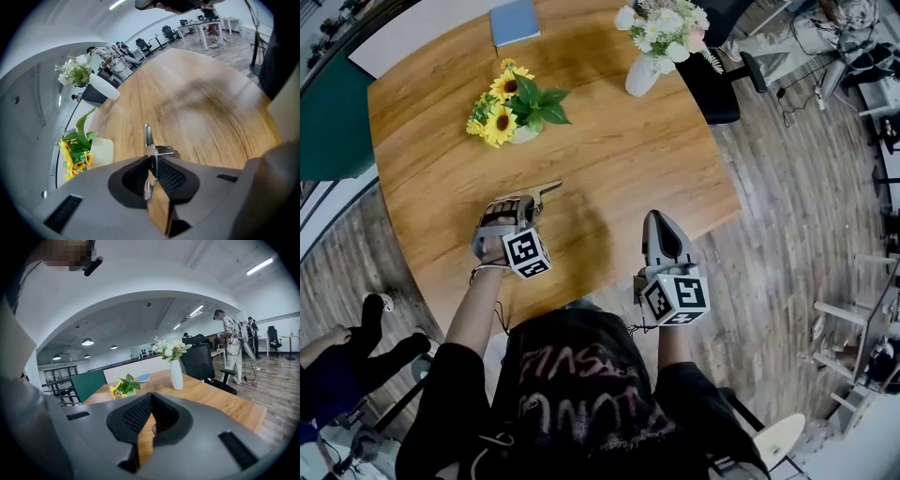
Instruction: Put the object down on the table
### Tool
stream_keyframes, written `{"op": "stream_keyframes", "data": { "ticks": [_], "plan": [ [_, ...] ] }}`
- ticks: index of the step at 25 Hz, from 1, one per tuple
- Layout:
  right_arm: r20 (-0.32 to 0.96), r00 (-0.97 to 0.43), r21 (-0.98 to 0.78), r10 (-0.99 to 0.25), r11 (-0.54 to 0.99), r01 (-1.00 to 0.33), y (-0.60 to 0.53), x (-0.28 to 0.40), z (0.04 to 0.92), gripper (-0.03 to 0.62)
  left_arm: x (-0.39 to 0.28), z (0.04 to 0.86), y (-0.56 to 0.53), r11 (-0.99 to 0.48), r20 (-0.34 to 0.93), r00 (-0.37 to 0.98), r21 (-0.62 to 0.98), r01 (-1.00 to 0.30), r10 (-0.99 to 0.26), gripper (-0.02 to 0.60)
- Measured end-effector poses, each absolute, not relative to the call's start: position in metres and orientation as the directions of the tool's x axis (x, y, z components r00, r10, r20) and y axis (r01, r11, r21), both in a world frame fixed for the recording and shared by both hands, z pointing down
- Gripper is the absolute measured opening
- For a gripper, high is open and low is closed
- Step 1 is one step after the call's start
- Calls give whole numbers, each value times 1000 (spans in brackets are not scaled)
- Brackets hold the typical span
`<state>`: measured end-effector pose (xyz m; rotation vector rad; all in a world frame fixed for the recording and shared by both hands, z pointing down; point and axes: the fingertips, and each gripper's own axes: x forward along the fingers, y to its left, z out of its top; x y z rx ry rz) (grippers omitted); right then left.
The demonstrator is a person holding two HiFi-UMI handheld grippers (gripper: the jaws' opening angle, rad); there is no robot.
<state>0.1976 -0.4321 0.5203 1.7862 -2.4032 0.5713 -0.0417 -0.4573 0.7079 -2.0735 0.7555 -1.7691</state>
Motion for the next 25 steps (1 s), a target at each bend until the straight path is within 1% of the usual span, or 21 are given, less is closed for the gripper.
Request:
{"op": "stream_keyframes", "data": {
  "ticks": [4, 5, 8, 10, 12, 13, 16, 18, 23, 25],
  "plan": [
    [292, -305, -235, -906, 242, -942, -431, 201, 519, 5, -43, 712, -455, -819, 821, 80, -546, -174, -565, 70],
    [292, -303, -234, -907, 240, -942, -430, 202, 519, 5, -43, 712, -455, -821, 824, 77, -543, -177, -561, 80],
    [293, -300, -235, -908, 236, -943, -428, 206, 519, 5, -43, 714, -453, -827, 831, 79, -530, -189, -551, 85],
    [293, -301, -234, -908, 237, -943, -426, 207, 518, 5, -42, 716, -450, -839, 842, 83, -512, -186, -532, 115],
    [292, -303, -232, -907, 240, -943, -424, 207, 517, 5, -41, 719, -445, -851, 855, 85, -491, -188, -512, 162],
    [290, -304, -232, -907, 241, -942, -424, 208, 516, 5, -40, 719, -444, -852, 857, 86, -485, -198, -508, 172],
    [284, -309, -235, -908, 247, -940, -421, 208, 514, 5, -38, 714, -443, -840, 850, 104, -480, -252, -517, 191],
    [280, -312, -235, -908, 251, -939, -420, 208, 513, 5, -37, 708, -442, -831, 845, 126, -467, -302, -520, 216],
    [263, -328, -239, -907, 268, -933, -417, 204, 507, 5, -39, 686, -435, -784, 827, 181, -400, -474, -532, 224],
    [256, -336, -239, -906, 278, -930, -416, 201, 505, 5, -41, 675, -432, -761, 814, 198, -383, -523, -546, 223]
  ]
}}
